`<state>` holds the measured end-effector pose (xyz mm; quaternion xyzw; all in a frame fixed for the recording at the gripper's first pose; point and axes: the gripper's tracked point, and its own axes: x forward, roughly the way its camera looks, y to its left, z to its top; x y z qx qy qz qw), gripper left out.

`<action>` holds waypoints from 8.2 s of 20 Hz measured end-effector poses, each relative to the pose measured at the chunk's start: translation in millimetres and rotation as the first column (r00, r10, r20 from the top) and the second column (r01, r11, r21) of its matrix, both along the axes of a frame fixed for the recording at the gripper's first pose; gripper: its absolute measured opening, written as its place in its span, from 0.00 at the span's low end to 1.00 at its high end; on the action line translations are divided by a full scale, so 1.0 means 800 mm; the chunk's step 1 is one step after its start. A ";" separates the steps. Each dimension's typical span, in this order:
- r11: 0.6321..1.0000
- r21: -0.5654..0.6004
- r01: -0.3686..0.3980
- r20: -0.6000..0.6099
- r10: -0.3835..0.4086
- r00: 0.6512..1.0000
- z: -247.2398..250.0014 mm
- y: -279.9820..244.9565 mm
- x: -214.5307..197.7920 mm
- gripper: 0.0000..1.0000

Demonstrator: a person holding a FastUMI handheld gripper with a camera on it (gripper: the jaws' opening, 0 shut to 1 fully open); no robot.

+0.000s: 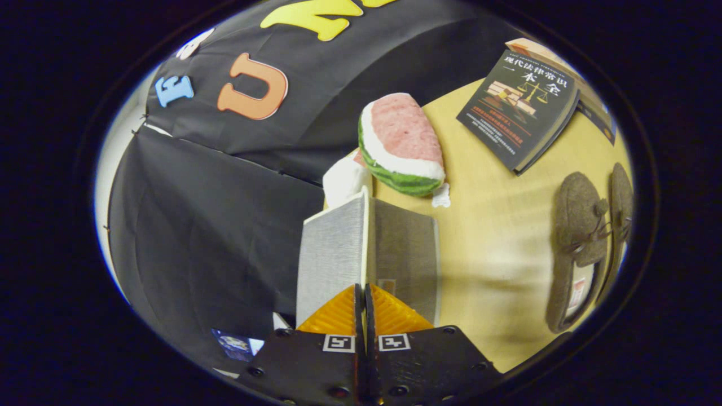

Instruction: Open the storage box then place both shoes into the box .Put the left shoe in first, then the right shoe, with the right side of both shoes facing outward in a uniform manner.

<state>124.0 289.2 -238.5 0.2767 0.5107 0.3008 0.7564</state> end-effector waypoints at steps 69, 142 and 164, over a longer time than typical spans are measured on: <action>0.813 -0.571 0.117 0.100 -0.073 0.992 -0.096 -0.262 0.045 0.95; 0.804 -0.592 0.047 -0.094 -0.127 0.987 -0.201 0.166 -0.009 0.05; 0.828 -0.558 0.065 0.222 0.074 0.972 0.035 -0.009 -0.039 0.97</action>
